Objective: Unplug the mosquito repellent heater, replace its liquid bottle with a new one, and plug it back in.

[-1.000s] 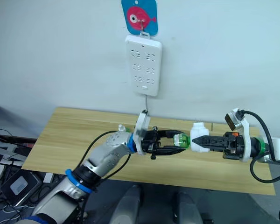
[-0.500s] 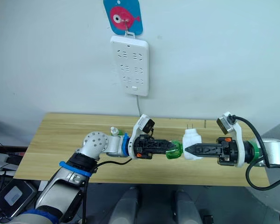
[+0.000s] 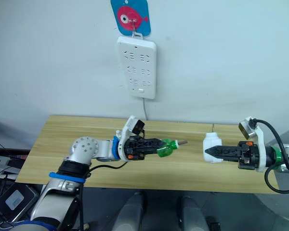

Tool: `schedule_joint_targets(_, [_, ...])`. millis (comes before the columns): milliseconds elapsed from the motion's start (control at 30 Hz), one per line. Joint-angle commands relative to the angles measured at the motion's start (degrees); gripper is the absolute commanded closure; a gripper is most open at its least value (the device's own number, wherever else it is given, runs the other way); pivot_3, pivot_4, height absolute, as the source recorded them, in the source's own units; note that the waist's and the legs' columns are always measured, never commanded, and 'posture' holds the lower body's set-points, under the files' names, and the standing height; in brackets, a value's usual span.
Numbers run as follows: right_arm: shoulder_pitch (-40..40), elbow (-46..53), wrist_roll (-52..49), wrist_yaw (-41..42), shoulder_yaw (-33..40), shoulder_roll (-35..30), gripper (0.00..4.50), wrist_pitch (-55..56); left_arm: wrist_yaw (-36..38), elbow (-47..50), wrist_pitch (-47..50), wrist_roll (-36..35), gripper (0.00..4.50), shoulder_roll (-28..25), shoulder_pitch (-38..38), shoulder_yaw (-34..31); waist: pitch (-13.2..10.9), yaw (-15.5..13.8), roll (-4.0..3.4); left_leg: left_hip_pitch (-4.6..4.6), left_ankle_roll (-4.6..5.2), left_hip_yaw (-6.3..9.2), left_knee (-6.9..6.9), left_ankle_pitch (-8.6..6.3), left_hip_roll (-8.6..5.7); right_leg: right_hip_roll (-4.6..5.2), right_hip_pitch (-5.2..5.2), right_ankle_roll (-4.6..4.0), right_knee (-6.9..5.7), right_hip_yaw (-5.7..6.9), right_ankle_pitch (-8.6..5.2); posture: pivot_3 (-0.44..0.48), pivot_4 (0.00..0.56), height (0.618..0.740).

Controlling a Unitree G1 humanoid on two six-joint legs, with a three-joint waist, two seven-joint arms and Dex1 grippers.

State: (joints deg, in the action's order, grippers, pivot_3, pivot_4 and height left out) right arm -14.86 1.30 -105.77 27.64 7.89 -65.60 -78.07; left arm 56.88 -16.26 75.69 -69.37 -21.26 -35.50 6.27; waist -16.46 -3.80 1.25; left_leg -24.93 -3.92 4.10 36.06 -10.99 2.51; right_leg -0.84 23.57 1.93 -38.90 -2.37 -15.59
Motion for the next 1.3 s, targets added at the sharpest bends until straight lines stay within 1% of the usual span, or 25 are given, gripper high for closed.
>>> schedule_joint_targets(33, [-0.5,-1.0,1.9,0.4,1.8,-0.4,1.5,-0.2,1.6,2.0,0.5,1.2,2.26,-0.6,-0.3,-2.1,0.0,-0.2,0.0,0.0,0.0,0.01,-0.01,0.0,0.01,0.0,0.0,0.0,0.0,0.01,0.0,0.24,0.267,0.74])
schedule_joint_targets(133, [-0.4,-4.0,8.0,-0.2,2.4,0.4,1.5,1.3,2.4,2.6,0.8,2.3,2.26,-1.3,0.0,-2.9,0.0,-0.4,0.0,0.02,0.0,0.03,-0.02,0.0,0.04,-0.03,0.02,0.0,-0.02,0.05,0.0,0.241,0.267,0.74])
schedule_joint_targets(200, [-0.5,-5.2,16.4,-0.2,1.2,0.9,1.5,3.8,3.0,2.9,0.8,3.1,2.26,-1.8,0.3,-3.2,0.0,-0.4,0.0,0.02,0.0,0.02,-0.02,0.0,0.04,-0.03,0.02,-0.01,-0.02,0.03,0.0,0.241,0.267,0.74])
schedule_joint_targets(300, [-1.2,-6.7,35.6,-1.8,-6.5,1.8,1.5,10.6,3.7,3.7,0.8,4.2,2.26,-2.3,1.0,-3.2,0.0,-0.4,0.0,0.03,0.0,-0.02,-0.01,0.0,0.03,-0.02,0.04,0.0,-0.02,0.0,0.0,0.248,0.272,0.74])
schedule_joint_targets(433, [-3.8,-11.7,53.9,-2.0,-14.8,4.4,1.5,16.5,4.9,5.5,0.5,5.7,2.26,-2.5,1.9,-2.5,0.0,-0.6,-0.02,0.0,-0.01,-0.05,-0.05,0.0,0.03,-0.02,0.15,0.0,-0.04,-0.04,0.0,0.261,0.277,0.74])
schedule_joint_targets(500, [-5.2,-14.5,59.9,-1.7,-16.7,6.3,1.5,18.2,4.9,5.8,0.8,5.9,2.26,-2.3,2.0,-3.0,0.0,-0.6,-0.03,-0.01,-0.01,-0.08,-0.09,0.01,0.04,-0.02,0.2,0.0,-0.05,-0.06,0.0,0.261,0.277,0.74])
schedule_joint_targets(567, [-6.1,-16.1,63.5,-0.1,-17.2,7.4,1.5,18.7,4.9,5.9,0.9,6.2,2.26,-2.0,2.0,-3.2,0.0,-0.5,-0.05,-0.02,-0.01,-0.15,-0.11,0.01,0.04,-0.02,0.23,0.0,-0.07,-0.13,0.0,0.267,0.281,0.74])
schedule_joint_targets(700, [-8.4,-22.2,72.9,0.1,-19.0,10.6,1.5,22.2,4.8,7.4,0.6,6.7,2.26,-2.4,3.1,-3.4,0.0,-0.5,-0.05,-0.01,-0.01,-0.18,-0.1,0.01,0.05,-0.02,0.23,0.0,-0.06,-0.16,0.0,0.282,0.285,0.74])
schedule_joint_targets(800, [-9.5,-25.7,77.1,1.0,-18.1,12.3,1.5,23.1,4.5,8.4,0.8,6.4,2.26,-2.3,4.0,-3.8,-0.1,-0.7,-0.05,-0.01,-0.01,-0.17,-0.11,0.0,0.05,-0.02,0.22,0.0,-0.06,-0.13,0.0,0.29,0.287,0.74])
schedule_joint_targets(900, [-10.3,-27.5,79.1,2.6,-16.5,13.6,1.5,22.5,4.6,8.9,0.0,7.3,2.26,-2.5,4.5,-3.3,-0.1,-0.8,-0.04,-0.01,-0.01,-0.16,-0.11,0.0,0.05,-0.01,0.2,0.0,-0.05,-0.14,0.0,0.29,0.283,0.74])
schedule_joint_targets(933, [-10.5,-27.7,79.4,3.2,-15.9,13.8,0.77,21.9,4.6,8.5,-0.3,7.5,2.26,-2.4,4.5,-3.4,-0.1,-0.8,-0.04,0.0,-0.01,-0.16,-0.09,0.01,0.05,-0.01,0.19,0.0,-0.05,-0.14,0.0,0.287,0.28,0.74])
schedule_joint_targets(967, [-10.4,-27.4,79.6,3.8,-15.4,13.8,0.53,21.3,4.7,8.3,-0.6,7.9,2.26,-2.3,4.4,-3.3,-0.1,-0.8,-0.04,0.0,-0.01,-0.17,-0.09,0.01,0.04,-0.01,0.19,0.0,-0.06,-0.14,0.0,0.287,0.28,0.74])
schedule_joint_targets(1000, [-10.2,-26.5,79.8,4.4,-14.7,13.6,0.16,20.7,4.9,8.0,-0.9,8.3,2.26,-2.2,4.3,-3.2,-0.1,-0.8,-0.05,0.01,-0.02,-0.16,-0.09,0.01,0.05,-0.01,0.19,0.0,-0.07,-0.13,0.0,0.286,0.275,0.74])
schedule_joint_targets(1033, [-10.0,-25.5,79.9,5.1,-14.3,13.3,0.07,20.4,5.1,7.7,-1.1,8.6,2.26,-2.2,4.1,-3.2,-0.1,-0.8,-0.06,0.01,-0.02,-0.16,-0.09,0.01,0.05,-0.01,0.19,0.0,-0.07,-0.14,0.0,0.285,0.272,0.74])
schedule_joint_targets(1067, [-9.4,-23.4,79.4,5.8,-13.3,12.5,0.07,19.5,5.3,7.5,-1.4,8.9,2.26,-2.1,4.0,-3.2,-0.1,-0.8,-0.06,0.01,-0.01,-0.17,-0.1,0.01,0.04,-0.01,0.19,0.0,-0.07,-0.14,0.0,0.285,0.272,0.74])
schedule_joint_targets(1133, [-7.6,-16.0,76.9,6.9,-9.5,10.3,0.07,15.5,6.0,7.1,-2.3,9.7,2.26,-2.1,3.7,-3.2,-0.1,-0.8,-0.07,0.0,-0.01,-0.17,-0.11,0.01,0.03,0.0,0.2,0.0,-0.07,-0.14,0.0,0.289,0.268,0.74])
schedule_joint_targets(1233, [-3.3,-1.9,70.8,6.5,0.5,8.4,0.07,5.4,6.6,7.1,-4.6,10.8,2.26,-2.0,3.9,-3.7,-0.1,-0.9,-0.2,-0.02,-0.02,-0.16,-0.15,0.01,0.03,0.01,0.21,-0.01,-0.07,-0.13,0.0,0.279,0.267,0.74])
schedule_joint_targets(1267, [-2.3,2.2,68.3,5.5,5.3,10.2,0.07,1.4,7.0,7.6,-7.2,12.4,2.26,-1.7,4.3,-3.3,-0.1,-0.8,-0.19,-0.01,-0.02,-0.13,-0.16,0.0,0.04,0.01,0.2,-0.01,-0.07,-0.11,0.0,0.271,0.267,0.74])
schedule_joint_targets(1300, [-2.0,6.1,65.1,4.3,11.5,13.9,0.07,-3.5,6.4,7.6,-9.8,13.5,2.26,-0.8,4.7,-3.6,-0.1,-0.8,-0.18,0.0,-0.02,-0.12,-0.17,0.0,0.07,0.0,0.19,-0.01,-0.07,-0.09,0.0,0.264,0.266,0.74])
